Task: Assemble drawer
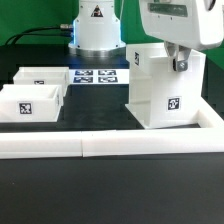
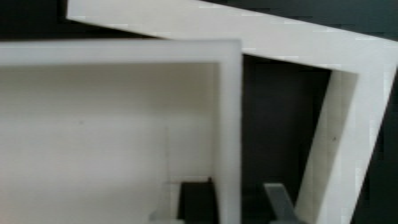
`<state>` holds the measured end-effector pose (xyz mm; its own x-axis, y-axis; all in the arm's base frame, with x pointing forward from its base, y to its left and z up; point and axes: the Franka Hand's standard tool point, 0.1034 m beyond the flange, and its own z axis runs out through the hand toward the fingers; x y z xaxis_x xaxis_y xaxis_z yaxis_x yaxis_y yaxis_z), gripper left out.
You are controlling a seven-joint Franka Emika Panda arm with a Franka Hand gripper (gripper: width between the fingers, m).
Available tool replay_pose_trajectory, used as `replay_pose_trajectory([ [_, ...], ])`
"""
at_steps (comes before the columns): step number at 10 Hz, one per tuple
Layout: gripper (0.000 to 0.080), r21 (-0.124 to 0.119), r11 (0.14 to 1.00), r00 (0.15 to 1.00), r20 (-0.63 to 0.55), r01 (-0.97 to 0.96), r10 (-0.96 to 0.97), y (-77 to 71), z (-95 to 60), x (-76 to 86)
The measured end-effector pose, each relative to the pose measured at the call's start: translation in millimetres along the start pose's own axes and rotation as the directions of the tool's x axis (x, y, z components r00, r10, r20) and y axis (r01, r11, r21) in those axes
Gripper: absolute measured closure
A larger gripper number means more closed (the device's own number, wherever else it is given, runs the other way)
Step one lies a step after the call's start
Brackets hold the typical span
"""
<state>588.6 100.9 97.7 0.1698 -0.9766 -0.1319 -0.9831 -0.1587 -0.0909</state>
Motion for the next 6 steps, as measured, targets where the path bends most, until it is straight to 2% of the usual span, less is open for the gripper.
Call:
replay_pose_trajectory([
  [2,0.076,0.013,1.0,1.0,0.012,-0.027,0.027,-20.7,0.9,5.5],
  [4,0.076,0.008,0.998,0.998,0.021,-0.066,0.066,-45.1,2.2,7.2],
  [5,0.076,0.017,0.997,0.997,0.021,-0.077,0.076,-58.2,3.0,10.2],
  [6,0.076,0.007,0.996,0.996,0.024,-0.087,0.087,-63.6,3.9,11.4],
])
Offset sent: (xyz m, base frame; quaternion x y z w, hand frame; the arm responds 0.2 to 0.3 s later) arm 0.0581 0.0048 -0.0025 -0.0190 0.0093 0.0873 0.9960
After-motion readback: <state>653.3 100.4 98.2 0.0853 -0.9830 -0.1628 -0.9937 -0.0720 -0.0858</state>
